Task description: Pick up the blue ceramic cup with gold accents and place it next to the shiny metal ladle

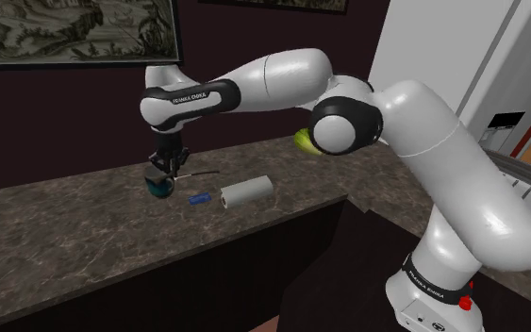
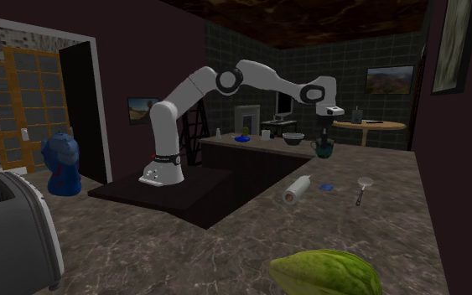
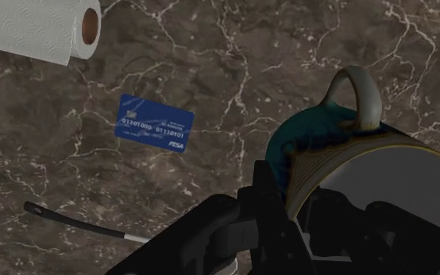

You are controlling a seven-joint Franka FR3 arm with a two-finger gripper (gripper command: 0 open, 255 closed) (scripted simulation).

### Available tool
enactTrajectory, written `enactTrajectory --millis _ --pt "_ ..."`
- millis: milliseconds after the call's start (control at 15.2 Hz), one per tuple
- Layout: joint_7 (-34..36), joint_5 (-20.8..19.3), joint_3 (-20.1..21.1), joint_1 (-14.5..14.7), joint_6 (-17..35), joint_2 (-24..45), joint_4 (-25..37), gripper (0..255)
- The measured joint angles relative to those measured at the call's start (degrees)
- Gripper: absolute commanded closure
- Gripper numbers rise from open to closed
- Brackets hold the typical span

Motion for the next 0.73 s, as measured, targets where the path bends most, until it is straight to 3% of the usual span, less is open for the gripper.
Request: enactTrajectory --millis 66,264,726 --pt "1.4 -0.1 0.3 0.1 -3.8 5.4 9.4 255" --pt "2.8 -0.2 0.6 0.7 -5.8 9.8 15.7 255" --pt "2.7 0.0 0.6 1.0 -1.5 11.1 12.7 255"
